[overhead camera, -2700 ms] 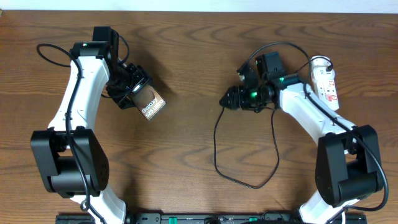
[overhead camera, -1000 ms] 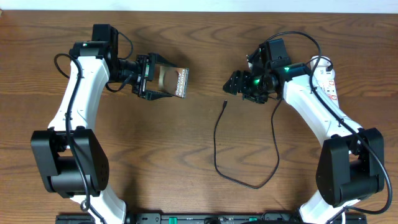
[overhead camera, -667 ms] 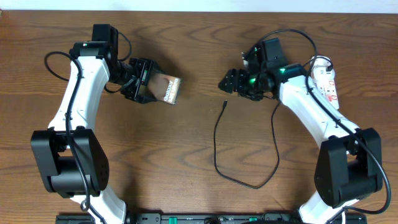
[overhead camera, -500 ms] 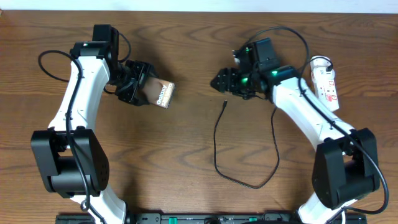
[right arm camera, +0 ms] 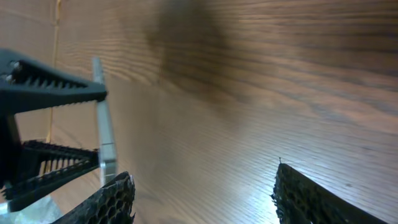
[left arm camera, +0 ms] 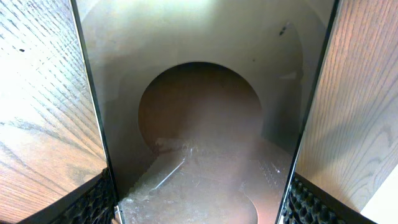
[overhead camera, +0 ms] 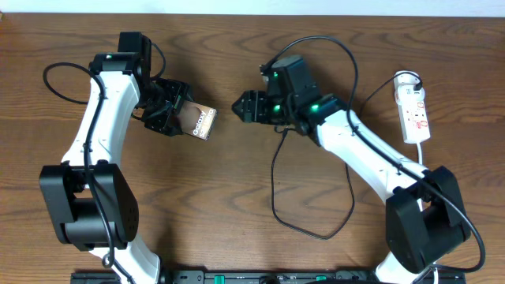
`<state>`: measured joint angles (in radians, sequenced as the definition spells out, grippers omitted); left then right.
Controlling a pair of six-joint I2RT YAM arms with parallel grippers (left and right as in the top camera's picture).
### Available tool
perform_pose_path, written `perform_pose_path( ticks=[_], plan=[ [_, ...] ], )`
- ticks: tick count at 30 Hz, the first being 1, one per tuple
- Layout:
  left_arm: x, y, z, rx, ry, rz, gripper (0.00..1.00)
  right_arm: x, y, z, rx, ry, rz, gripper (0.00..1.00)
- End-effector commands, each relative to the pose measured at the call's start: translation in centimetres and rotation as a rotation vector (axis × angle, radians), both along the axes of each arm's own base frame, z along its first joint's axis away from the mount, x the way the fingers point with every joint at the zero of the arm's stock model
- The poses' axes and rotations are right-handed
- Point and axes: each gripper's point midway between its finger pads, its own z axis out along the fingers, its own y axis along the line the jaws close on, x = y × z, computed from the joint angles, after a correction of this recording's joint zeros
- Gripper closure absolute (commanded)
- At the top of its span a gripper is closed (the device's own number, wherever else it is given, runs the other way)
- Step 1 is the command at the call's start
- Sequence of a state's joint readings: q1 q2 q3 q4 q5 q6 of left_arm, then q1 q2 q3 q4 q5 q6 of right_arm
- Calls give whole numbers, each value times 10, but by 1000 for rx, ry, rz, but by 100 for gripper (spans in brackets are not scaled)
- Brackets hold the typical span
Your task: Plug charger to phone and switch on socket
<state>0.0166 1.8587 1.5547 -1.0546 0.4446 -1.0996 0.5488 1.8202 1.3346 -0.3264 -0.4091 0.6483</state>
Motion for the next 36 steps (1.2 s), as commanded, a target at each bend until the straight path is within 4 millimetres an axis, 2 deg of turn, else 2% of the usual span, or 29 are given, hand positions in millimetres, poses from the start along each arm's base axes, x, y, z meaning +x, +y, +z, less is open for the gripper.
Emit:
perform_pose_path(
  ticks=[1,7,11,20,26,29,36],
  plan=[
    [5,-4,19,-18,-49,-8,46,-2,5,5,9,-2,-25,30],
    [4,-12,23,-71,-49,-14,46,-4,13,8,34,9,-36,32],
    [4,-20,27,-119,-45,-12,46,-10,33,20,78,-33,4,35],
    [3,-28,32,-177,-44,-18,46,-18,52,14,64,-45,-10,40],
    [2,-36,37,-232,-44,-27,46,-17,65,19,84,-89,-10,50],
    [1,-39,40,-254,-45,-30,46,-19,68,16,66,-100,-17,52],
    [1,-43,43,-284,-45,-35,46,-22,78,-7,38,-80,-6,60]
  ],
)
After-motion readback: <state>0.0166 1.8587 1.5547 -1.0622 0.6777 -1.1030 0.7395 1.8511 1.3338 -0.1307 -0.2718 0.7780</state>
